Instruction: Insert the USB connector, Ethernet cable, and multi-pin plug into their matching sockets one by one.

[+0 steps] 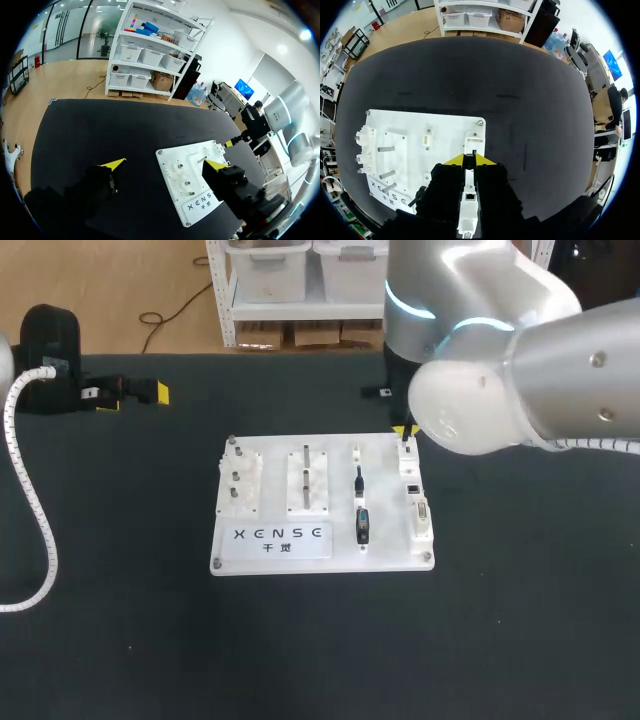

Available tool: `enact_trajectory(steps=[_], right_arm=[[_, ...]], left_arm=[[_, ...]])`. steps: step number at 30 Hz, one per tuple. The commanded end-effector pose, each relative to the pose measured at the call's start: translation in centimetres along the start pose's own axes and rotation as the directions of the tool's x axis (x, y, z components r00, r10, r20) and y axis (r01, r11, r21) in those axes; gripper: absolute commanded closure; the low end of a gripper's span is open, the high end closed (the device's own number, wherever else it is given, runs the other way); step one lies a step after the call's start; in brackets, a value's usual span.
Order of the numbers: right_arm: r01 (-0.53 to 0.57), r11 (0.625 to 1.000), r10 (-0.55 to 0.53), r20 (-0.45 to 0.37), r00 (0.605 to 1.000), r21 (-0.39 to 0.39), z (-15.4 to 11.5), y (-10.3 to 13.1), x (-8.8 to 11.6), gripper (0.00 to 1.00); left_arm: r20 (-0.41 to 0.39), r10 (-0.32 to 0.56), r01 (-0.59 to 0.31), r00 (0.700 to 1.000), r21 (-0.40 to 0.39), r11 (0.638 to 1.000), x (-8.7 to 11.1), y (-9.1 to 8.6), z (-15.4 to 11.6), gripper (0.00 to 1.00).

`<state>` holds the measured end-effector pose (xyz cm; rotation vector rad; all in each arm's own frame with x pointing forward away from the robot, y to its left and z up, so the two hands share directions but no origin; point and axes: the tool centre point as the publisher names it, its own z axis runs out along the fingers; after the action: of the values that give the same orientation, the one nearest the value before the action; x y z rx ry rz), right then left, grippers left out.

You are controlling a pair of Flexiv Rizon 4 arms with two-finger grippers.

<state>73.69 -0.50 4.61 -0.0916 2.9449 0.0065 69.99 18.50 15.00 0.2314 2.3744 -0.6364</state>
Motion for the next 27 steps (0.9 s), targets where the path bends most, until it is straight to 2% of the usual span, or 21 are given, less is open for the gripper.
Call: enact_trajectory(steps=[1, 27], right_arm=[[-0.004, 1.000, 0.004, 0.040, 0.999, 0.000, 0.0, -0.2, 0.5, 1.00], [-0.022, 1.000, 0.021, 0.021, 1.000, 0.015, 1.2, -0.8, 0.2, 1.00]], left_arm=[[0.000, 0.000, 0.000, 1.000, 0.000, 1.000, 0.0, 0.0, 0.0, 0.00], [0.000, 0.000, 0.000, 1.000, 0.000, 1.000, 0.0, 0.0, 0.0, 0.00]])
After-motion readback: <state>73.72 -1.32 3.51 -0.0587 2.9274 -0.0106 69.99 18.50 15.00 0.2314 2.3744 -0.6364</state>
